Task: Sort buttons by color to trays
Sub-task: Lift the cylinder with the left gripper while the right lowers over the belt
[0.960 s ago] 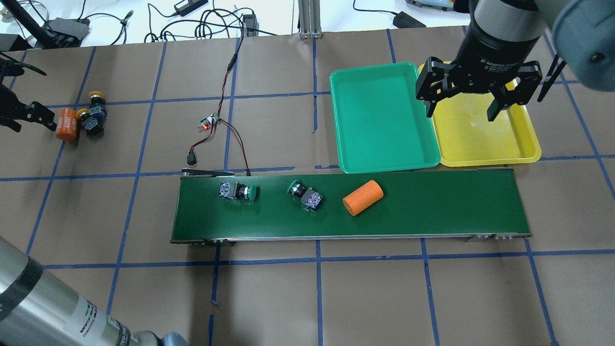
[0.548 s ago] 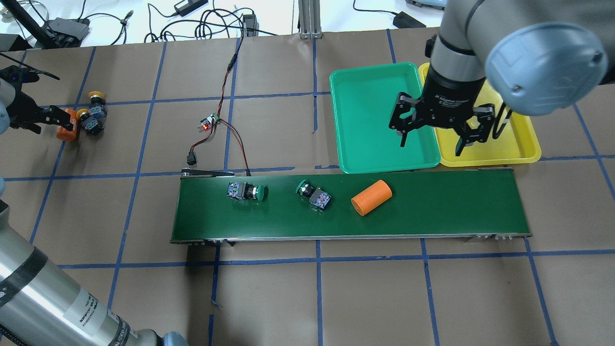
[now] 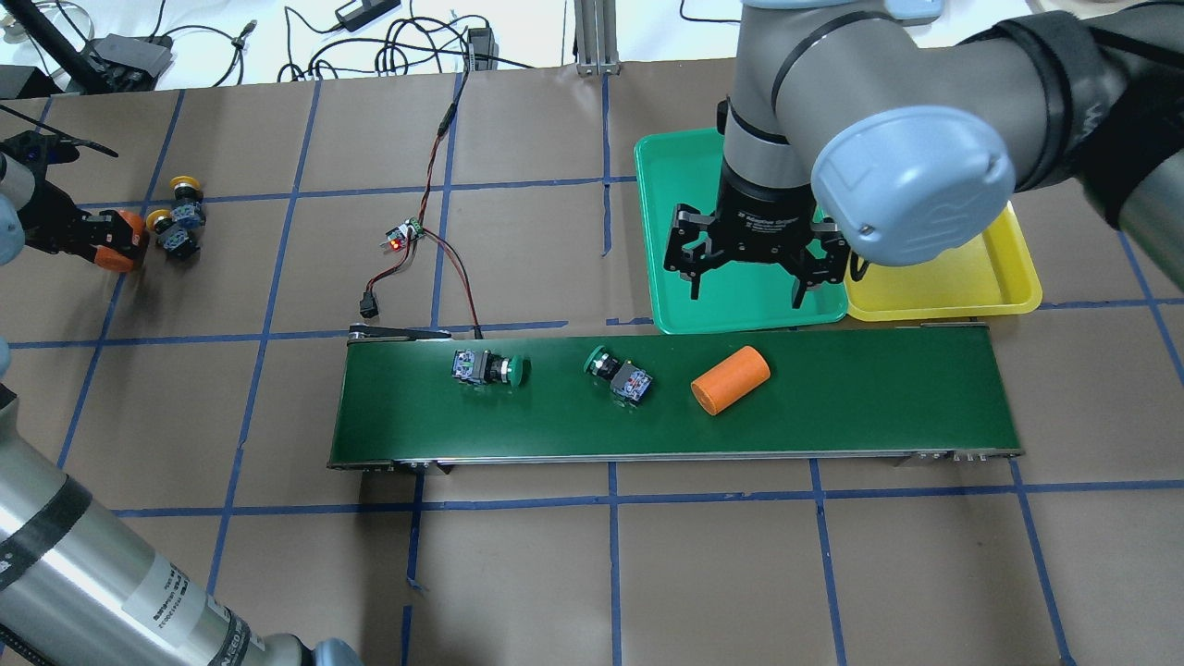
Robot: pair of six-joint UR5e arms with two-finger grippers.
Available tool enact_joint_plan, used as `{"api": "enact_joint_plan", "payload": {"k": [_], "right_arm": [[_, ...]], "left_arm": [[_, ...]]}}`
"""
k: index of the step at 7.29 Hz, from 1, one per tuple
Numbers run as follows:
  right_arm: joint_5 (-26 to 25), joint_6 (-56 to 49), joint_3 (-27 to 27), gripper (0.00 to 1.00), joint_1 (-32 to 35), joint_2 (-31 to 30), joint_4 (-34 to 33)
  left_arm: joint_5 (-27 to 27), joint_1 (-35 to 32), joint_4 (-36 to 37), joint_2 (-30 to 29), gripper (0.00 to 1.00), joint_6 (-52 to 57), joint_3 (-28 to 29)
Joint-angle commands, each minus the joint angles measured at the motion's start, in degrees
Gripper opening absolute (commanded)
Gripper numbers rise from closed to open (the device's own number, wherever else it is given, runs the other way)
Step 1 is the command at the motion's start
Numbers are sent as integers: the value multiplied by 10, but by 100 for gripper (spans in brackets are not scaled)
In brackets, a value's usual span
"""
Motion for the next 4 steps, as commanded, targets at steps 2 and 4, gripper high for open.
{"api": "enact_joint_plan", "payload": {"k": [2, 4], "right_arm": [[-1, -121, 3, 100, 60, -2, -26], [-1, -274, 5, 100, 60, -7, -24]], "left_arm": [[22, -23, -29, 146, 12, -25, -138], [49, -110, -29, 266, 12, -161, -256]]}}
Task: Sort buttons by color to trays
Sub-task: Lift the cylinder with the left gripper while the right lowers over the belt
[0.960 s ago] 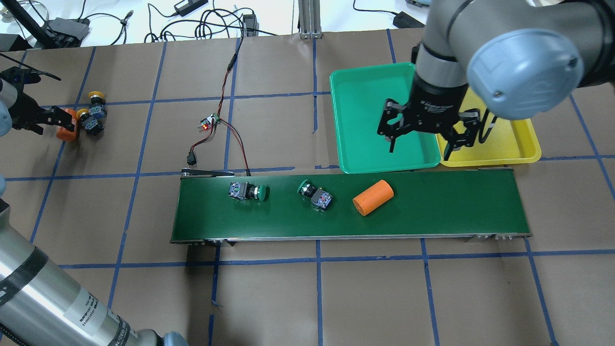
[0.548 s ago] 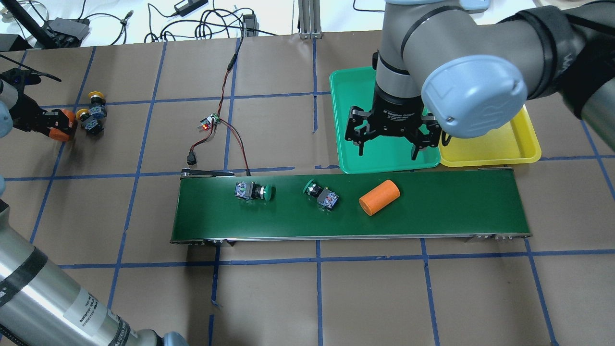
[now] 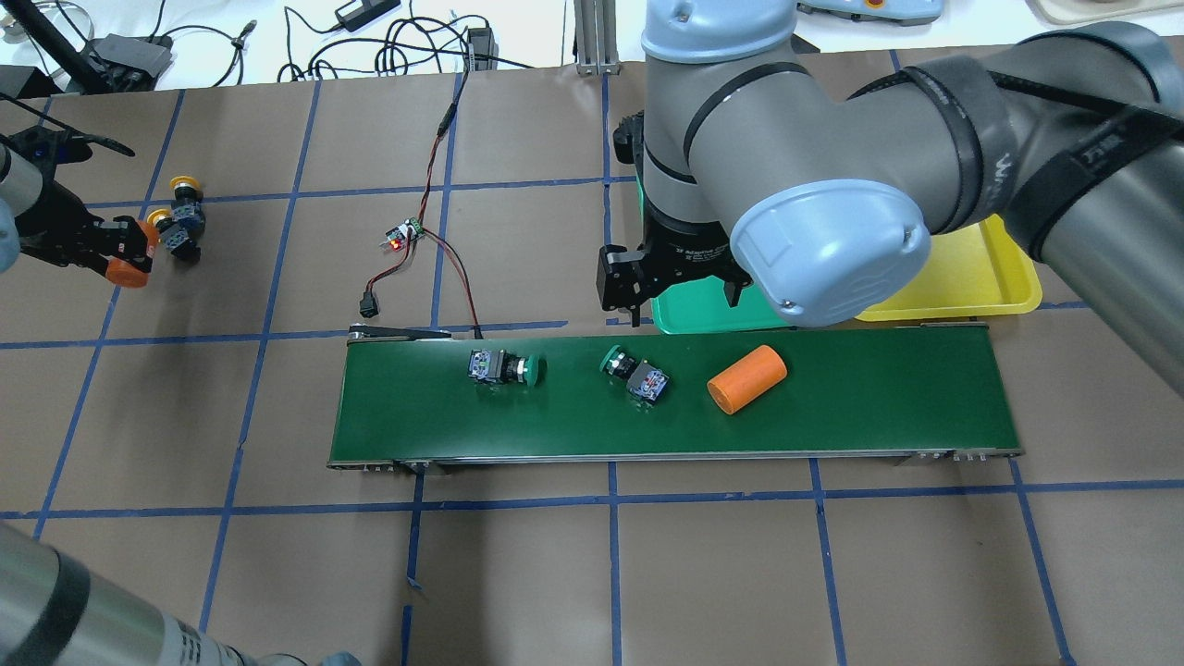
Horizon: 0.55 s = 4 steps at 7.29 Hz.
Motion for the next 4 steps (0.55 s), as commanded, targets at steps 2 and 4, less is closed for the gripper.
{"api": "enact_joint_plan", "payload": {"k": [2, 4], "right_arm": [[-2, -255, 24, 100, -7, -20, -1], [-2, -388, 76, 100, -41, -56, -25]], "left_arm": [[28, -164, 0, 159, 12, -248, -183], [29, -261, 0, 196, 12, -427, -230]]}}
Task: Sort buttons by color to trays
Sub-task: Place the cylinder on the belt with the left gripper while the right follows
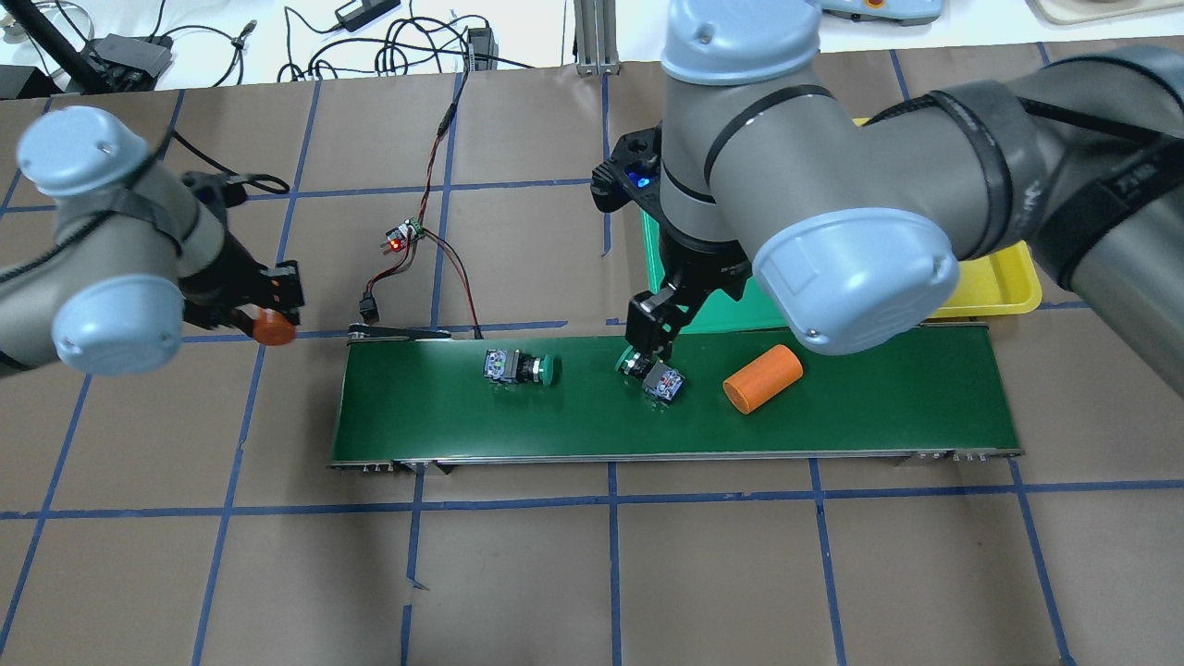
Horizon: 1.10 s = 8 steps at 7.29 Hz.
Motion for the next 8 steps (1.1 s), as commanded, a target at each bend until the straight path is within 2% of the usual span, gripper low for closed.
{"api": "enact_joint_plan", "payload": {"k": [1, 3, 5, 6, 7, 8], "right_arm": [[0, -153, 60, 100, -46, -36, -33], [2, -312, 109, 100, -119, -67, -61], [2, -434, 170, 100, -164, -86, -134], [3, -436, 203, 100, -162, -92, -154], [4, -435, 224, 100, -161, -93, -165], [4, -436, 227, 100, -162, -91, -193]], "left_arm": [[6, -119, -1, 28, 12, -200, -31], [50, -184, 0, 14, 12, -303, -32], [48, -185, -3, 4, 17, -447, -31], [49, -186, -22, 4, 29, -497, -31], [50, -185, -14, 5, 82, -497, -27], [49, -167, -8, 8, 100, -432, -13]]}}
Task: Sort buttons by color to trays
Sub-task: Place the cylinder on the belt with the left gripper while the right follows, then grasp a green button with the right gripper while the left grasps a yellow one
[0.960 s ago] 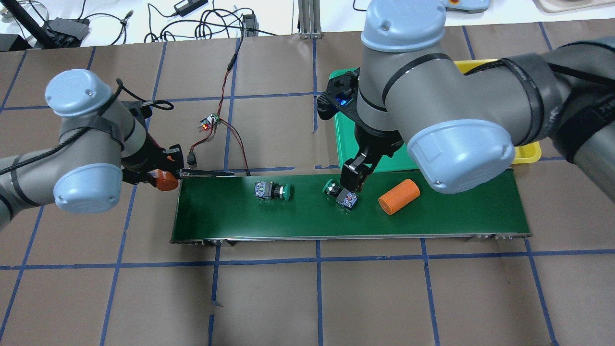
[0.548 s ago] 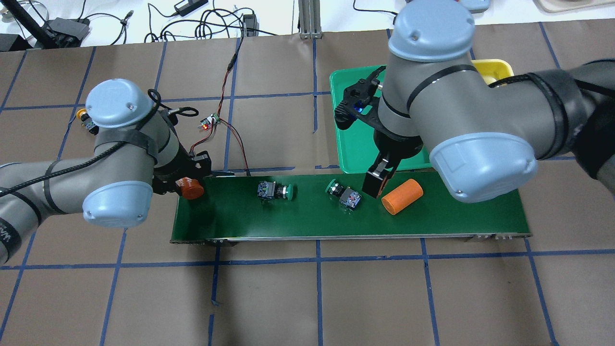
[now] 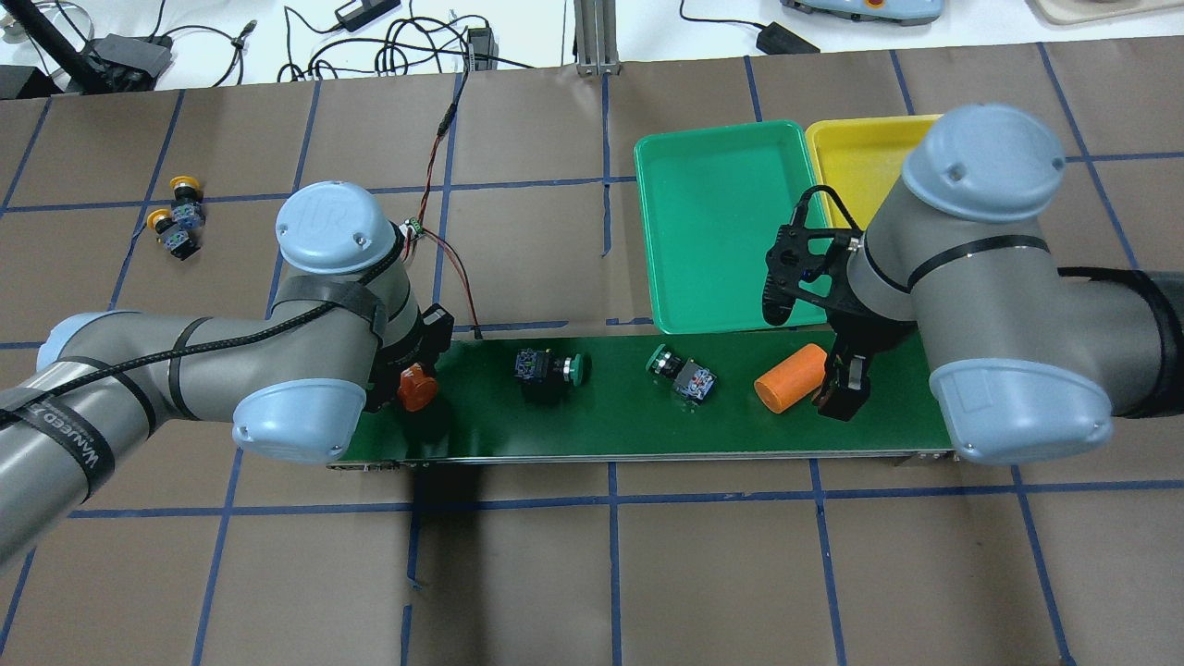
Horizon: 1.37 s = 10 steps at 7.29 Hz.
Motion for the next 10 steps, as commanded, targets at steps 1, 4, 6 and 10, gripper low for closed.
{"api": "enact_joint_plan", "payload": {"k": [1, 4, 6, 10], "right_arm": [[0, -3, 18, 100, -1, 8, -76], [0, -99, 18, 100, -1, 47, -80], [0, -143, 25, 100, -1, 52, -80], [0, -129, 38, 100, 0, 66, -85]], "left_arm": [[-3, 75, -14, 3, 100, 140, 39], [-28, 246, -68, -43, 100, 427, 138], [-32, 341, -22, -161, 100, 620, 249], [-34, 365, -8, -329, 100, 750, 406]]}}
